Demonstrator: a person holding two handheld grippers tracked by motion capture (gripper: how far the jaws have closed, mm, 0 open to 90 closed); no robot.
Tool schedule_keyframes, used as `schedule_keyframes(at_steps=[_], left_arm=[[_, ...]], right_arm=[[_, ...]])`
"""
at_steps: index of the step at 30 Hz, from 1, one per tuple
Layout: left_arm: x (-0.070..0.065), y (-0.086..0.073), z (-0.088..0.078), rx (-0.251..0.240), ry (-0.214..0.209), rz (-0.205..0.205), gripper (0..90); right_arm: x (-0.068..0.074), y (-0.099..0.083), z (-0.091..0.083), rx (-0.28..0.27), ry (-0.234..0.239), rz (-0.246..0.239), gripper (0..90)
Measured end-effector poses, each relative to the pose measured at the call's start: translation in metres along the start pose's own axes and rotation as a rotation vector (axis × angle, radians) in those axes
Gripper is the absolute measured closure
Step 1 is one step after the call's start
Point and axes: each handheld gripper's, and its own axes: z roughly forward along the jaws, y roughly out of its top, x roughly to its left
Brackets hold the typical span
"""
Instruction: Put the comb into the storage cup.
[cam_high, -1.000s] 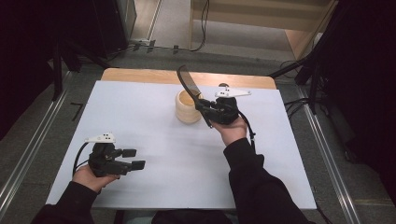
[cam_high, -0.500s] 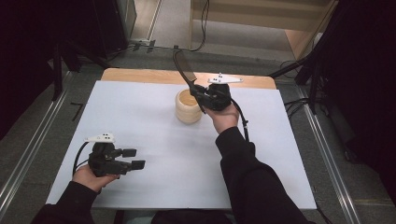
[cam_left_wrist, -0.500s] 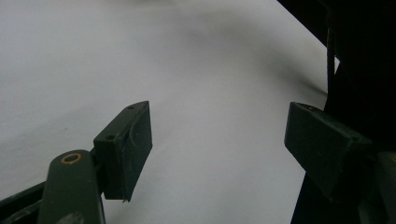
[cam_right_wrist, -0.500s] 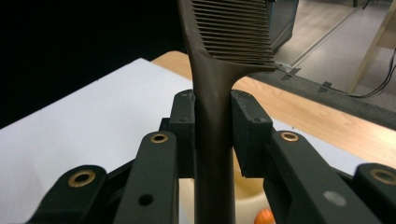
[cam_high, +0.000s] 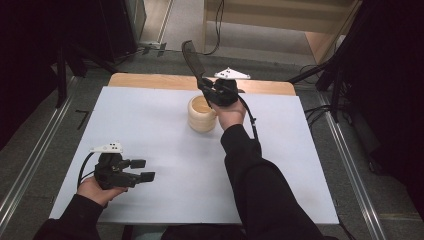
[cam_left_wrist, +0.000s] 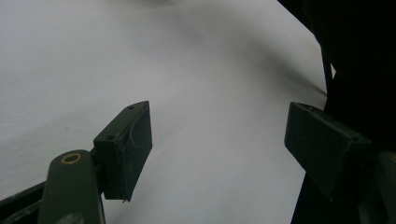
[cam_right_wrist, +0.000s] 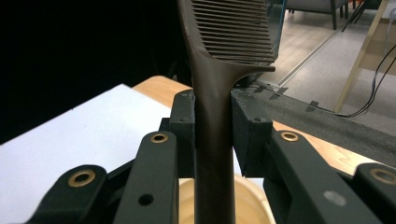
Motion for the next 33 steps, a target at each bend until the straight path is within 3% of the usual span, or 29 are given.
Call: schedule_keyframes(at_steps=[6,10,33], left_arm=[[0.001,0.000,-0.001,-0.001,-0.001,0.004,23.9],[0.001,0.000,-0.002,0.000,0.001,0.004,23.9],[0.001,0.000,-0.001,0.000,-0.001,0.002,23.9]], right_arm=[[-0.005,-0.008,0.014,0.015,0.003,0.017,70.2],[-0.009,-0.015,0.021,0.048,0.048,0.046,70.2],[-0.009,-0.038,0.025,0.074,0.037,0.013,70.1]])
